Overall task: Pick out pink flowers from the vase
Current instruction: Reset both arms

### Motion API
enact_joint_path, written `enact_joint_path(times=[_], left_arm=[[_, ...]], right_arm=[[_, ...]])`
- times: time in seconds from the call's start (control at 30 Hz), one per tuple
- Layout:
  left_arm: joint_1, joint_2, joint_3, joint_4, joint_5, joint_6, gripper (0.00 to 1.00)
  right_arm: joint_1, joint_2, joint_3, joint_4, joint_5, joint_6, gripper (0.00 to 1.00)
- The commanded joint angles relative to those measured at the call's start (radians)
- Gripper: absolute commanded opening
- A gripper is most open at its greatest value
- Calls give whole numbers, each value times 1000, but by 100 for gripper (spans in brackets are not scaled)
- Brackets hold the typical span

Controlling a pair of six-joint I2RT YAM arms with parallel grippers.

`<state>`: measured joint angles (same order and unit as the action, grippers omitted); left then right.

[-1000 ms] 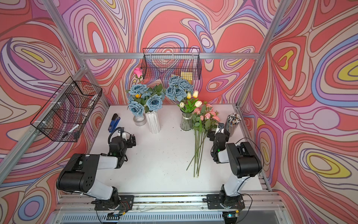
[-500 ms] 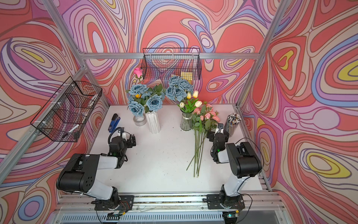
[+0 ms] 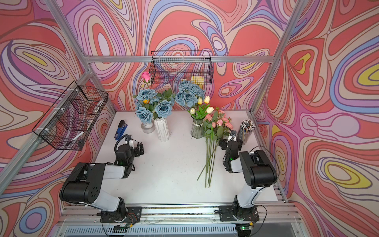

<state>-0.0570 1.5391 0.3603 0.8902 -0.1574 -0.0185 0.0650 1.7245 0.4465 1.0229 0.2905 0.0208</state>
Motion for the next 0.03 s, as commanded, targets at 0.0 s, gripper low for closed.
enact_joint_path(times=[0.0], left_arm=[[7, 5, 8, 17, 4, 15, 100]], right_arm=[[-2, -9, 0, -6, -5, 12, 98]])
